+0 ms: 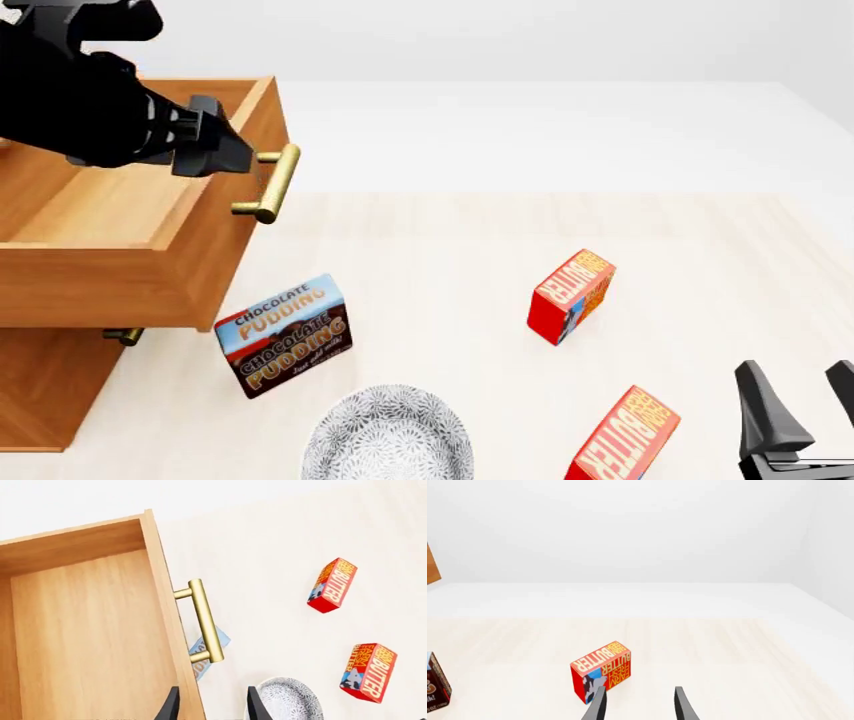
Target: Put the butter at the front in the top drawer of the cabinet and close it.
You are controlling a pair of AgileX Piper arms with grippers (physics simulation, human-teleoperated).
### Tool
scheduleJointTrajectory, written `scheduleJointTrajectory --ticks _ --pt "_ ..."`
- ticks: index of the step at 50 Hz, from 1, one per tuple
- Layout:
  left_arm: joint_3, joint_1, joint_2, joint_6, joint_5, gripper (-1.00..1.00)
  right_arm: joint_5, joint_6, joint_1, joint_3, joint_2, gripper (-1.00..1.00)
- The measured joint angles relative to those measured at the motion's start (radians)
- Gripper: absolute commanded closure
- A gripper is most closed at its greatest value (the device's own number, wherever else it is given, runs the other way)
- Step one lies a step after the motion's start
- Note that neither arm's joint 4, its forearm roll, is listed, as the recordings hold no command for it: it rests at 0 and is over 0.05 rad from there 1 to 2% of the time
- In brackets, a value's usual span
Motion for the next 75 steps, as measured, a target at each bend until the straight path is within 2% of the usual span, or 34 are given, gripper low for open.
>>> scheduleJointTrajectory --ticks 14,23,32,38,48,75 --pt "-0.056 -0.038 0.0 0.058 0.038 -1.0 0.0 0.0 0.0 0.0 0.0 -1.0" --pt "-0.094 -0.135 0.017 0.132 0.027 -1.0 0.0 0.0 0.0 0.0 0.0 -1.0" --pt "-0.092 -0.22 0.026 0.215 -0.01 -1.0 0.0 0.0 0.0 0.0 0.0 -1.0" --pt "-0.071 -0.262 0.031 0.266 -0.051 -1.0 0.0 0.0 0.0 0.0 0.0 -1.0" --pt "-0.042 -0.327 0.052 0.308 -0.149 -1.0 0.0 0.0 0.0 0.0 0.0 -1.0" --pt "0.015 -0.438 0.196 0.311 -0.438 -1.0 0.0 0.0 0.0 0.0 0.0 -1.0"
